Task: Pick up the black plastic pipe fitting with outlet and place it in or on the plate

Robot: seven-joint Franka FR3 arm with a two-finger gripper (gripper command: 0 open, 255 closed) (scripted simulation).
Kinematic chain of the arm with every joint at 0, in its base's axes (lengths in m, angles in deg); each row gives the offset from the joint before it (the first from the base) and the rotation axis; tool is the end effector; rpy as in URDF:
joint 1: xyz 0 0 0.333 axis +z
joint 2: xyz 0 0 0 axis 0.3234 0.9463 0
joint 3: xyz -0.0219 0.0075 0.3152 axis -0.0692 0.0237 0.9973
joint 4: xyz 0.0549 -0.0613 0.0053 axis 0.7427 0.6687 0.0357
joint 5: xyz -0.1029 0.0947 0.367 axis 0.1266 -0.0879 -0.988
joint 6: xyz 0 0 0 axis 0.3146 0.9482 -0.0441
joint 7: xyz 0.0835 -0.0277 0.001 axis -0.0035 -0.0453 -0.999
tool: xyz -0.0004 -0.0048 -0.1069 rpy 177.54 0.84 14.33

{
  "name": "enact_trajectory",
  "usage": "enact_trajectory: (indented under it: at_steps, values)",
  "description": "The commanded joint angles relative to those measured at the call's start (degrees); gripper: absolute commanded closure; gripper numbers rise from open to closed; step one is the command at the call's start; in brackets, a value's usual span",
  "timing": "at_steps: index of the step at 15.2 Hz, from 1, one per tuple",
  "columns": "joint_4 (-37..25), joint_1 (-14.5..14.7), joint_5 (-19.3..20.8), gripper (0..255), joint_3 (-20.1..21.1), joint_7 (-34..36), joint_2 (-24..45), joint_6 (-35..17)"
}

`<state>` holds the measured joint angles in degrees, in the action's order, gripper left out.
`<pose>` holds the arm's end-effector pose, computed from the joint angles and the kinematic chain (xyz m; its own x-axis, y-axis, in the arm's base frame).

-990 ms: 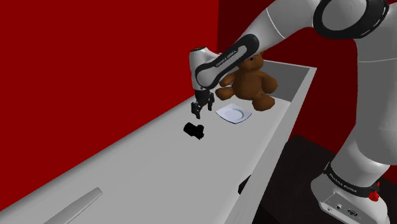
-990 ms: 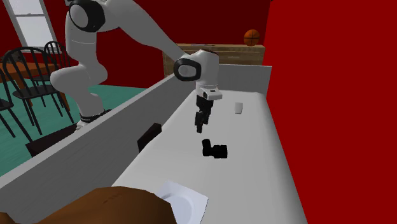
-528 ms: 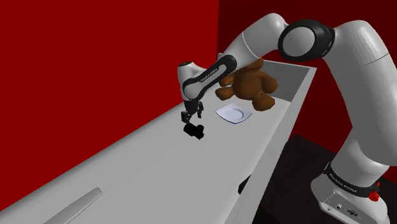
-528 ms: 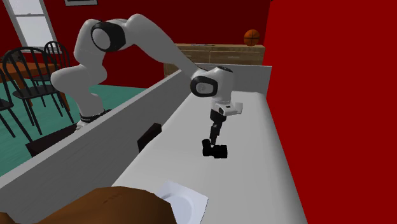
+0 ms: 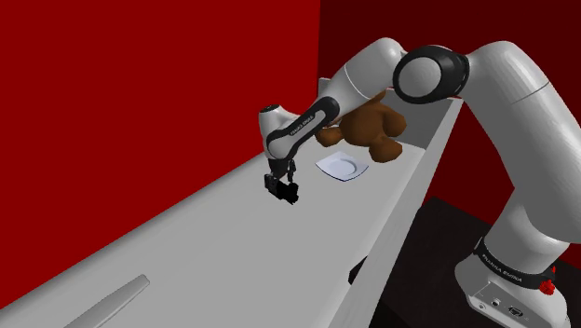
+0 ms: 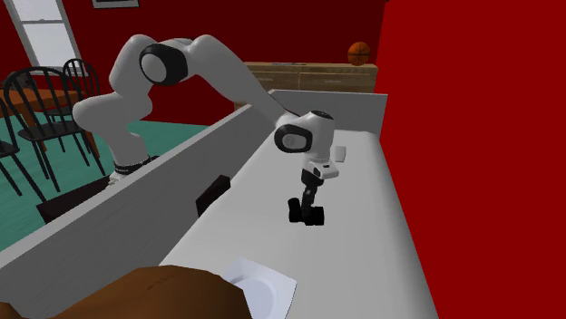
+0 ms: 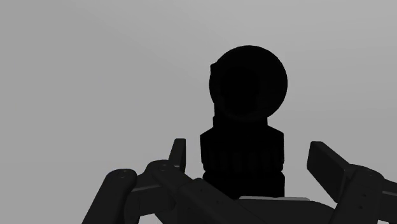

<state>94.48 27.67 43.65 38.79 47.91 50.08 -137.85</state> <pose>0.6630 0.1982 0.1694 0.9837 0.1676 -0.0657 0.1721 -0.9827 0.0691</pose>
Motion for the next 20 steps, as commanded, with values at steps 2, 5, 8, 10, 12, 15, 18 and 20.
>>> enact_trajectory:
  at_steps: [2,5,8,10,12,15,18,20]
  values:
    - [-0.2,0.1,0.1,0,-0.1,0.1,0.8,-0.6]
    - [-0.2,0.1,0.1,0,-0.1,0.1,0.8,-0.6]
    - [-0.2,0.1,0.1,0,-0.1,0.1,0.7,-0.6]
    - [-0.2,0.1,0.1,255,-0.1,0.1,0.8,-0.6]
    - [-0.2,0.0,0.1,255,-0.1,0.1,0.7,-0.6]
    - [-0.2,0.1,0.1,255,-0.1,0.1,0.7,-0.6]
    - [-0.2,0.1,0.1,255,-0.1,0.1,0.8,-0.6]
    - [0.1,-0.1,-0.1,255,0.1,-0.1,-0.4,0.3]
